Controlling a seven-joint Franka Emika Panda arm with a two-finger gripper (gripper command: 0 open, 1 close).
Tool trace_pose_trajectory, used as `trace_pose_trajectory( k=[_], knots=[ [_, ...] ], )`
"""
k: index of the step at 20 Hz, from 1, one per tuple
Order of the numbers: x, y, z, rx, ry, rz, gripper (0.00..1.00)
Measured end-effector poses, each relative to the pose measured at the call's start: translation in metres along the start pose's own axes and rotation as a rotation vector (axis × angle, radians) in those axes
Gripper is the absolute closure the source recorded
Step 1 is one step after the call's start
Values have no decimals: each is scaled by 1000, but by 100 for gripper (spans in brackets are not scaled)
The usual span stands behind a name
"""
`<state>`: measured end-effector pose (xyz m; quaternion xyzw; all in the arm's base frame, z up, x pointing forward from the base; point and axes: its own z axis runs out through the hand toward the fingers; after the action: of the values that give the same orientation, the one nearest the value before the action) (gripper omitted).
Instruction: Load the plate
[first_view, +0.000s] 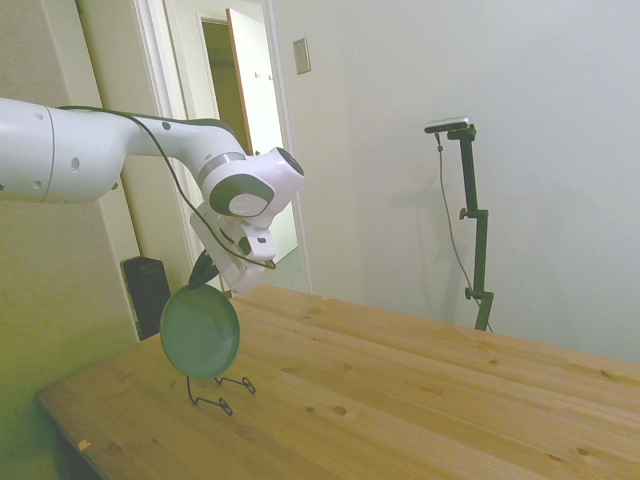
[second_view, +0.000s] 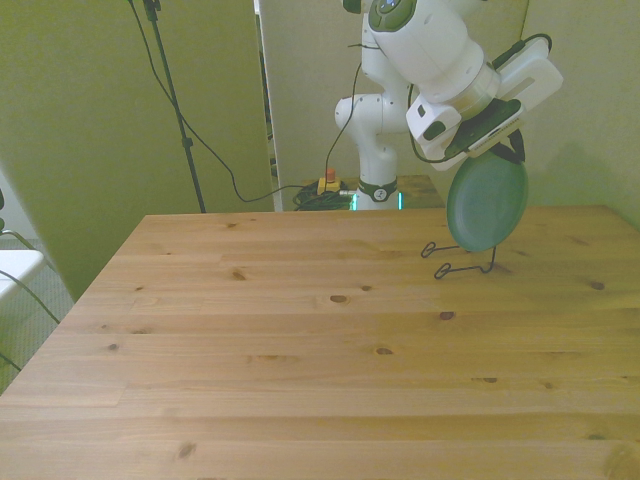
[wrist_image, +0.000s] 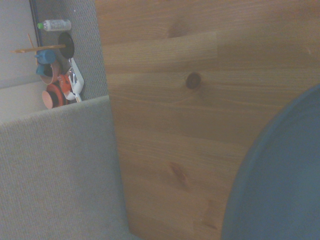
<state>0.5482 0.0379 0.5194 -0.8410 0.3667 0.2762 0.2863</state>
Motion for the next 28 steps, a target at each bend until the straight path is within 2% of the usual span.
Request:
trace_pose_trajectory(
  k=[8, 21, 22, 28],
  knots=[
    [18, 18, 2, 6, -8, 4, 100],
    [32, 26, 23, 3, -12, 6, 100],
    [32, 27, 23, 1, -11, 6, 0],
    [33, 27, 23, -1, 1, 6, 0]
  ],
)
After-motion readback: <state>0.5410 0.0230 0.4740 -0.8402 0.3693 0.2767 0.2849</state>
